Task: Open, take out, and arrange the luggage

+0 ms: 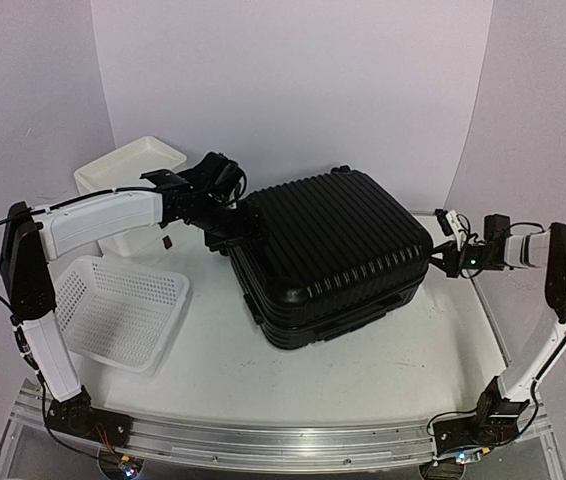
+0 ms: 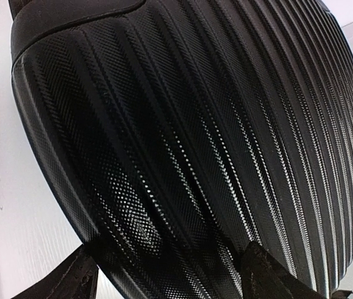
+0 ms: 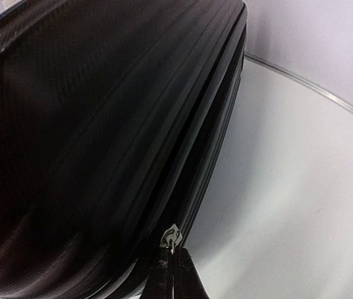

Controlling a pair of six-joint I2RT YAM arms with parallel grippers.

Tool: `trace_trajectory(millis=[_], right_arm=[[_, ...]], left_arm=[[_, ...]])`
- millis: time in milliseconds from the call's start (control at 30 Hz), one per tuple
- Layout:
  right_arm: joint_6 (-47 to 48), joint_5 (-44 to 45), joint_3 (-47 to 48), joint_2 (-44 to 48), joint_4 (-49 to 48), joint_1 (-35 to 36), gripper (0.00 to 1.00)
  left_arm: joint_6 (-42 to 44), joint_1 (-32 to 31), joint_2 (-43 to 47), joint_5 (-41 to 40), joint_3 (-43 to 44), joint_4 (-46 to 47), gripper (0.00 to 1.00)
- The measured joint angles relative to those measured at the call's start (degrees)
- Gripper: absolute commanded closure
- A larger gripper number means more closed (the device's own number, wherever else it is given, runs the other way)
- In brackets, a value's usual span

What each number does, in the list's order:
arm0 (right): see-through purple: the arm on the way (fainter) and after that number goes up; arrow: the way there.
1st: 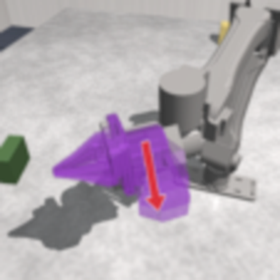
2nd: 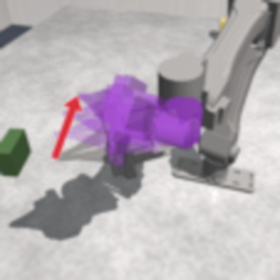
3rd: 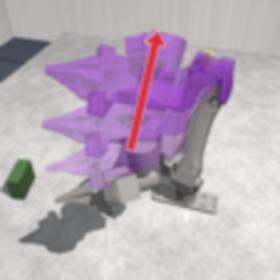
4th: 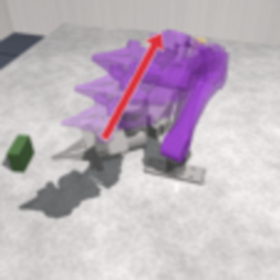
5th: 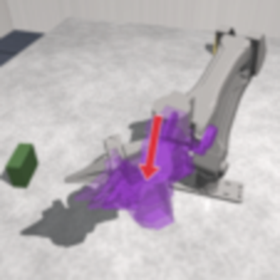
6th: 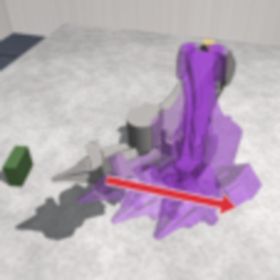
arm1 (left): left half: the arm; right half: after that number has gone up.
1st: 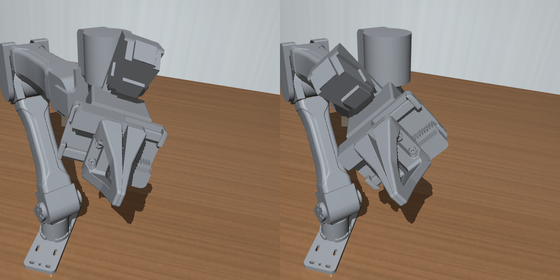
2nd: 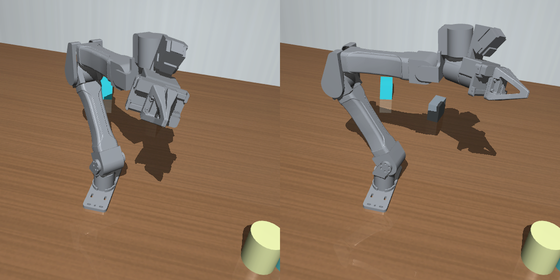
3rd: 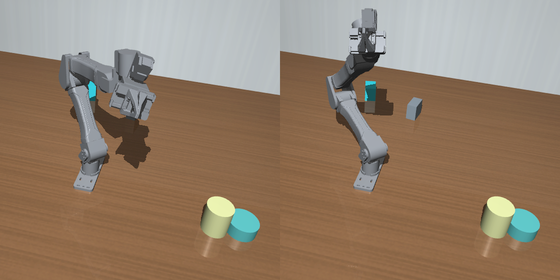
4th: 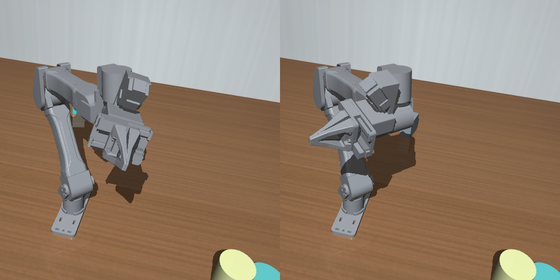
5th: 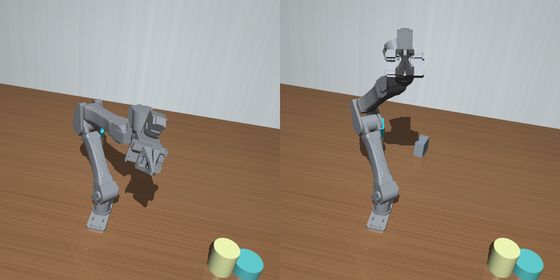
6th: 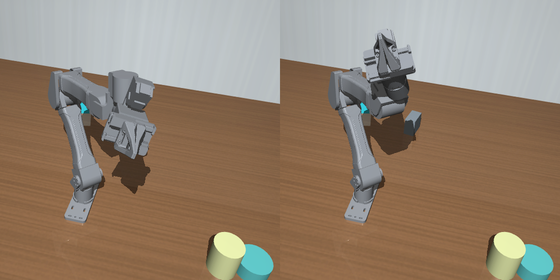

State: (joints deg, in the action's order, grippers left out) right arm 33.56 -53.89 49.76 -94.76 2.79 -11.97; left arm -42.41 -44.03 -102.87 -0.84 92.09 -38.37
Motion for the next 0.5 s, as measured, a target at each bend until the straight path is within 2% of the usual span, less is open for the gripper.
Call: trace_trajectory(millis=[133,267,333,500], right_arm=[[7.23,-4.17,11.98,-10.19,5.16,0.07,1.0],[9.84,-9.62,26.43,-22.6,7.23,1.2,1.0],[9.81,-11.54,34.01,-28.65,7.04,2.49,1.0],[3.37,-14.12,48.89,-41.22,-1.57,6.27,1.0]], left_arm=[[0.0,0.02,-1.55,-1.46,1.33,0.92,0.23],[0.09,0.22,-2.89,-2.51,2.29,1.9,0.23],[0.39,0.26,-3.39,-3.02,2.6,2.45,0.22],[3.72,0.63,-4.04,-3.65,3.96,2.58,0.09]])
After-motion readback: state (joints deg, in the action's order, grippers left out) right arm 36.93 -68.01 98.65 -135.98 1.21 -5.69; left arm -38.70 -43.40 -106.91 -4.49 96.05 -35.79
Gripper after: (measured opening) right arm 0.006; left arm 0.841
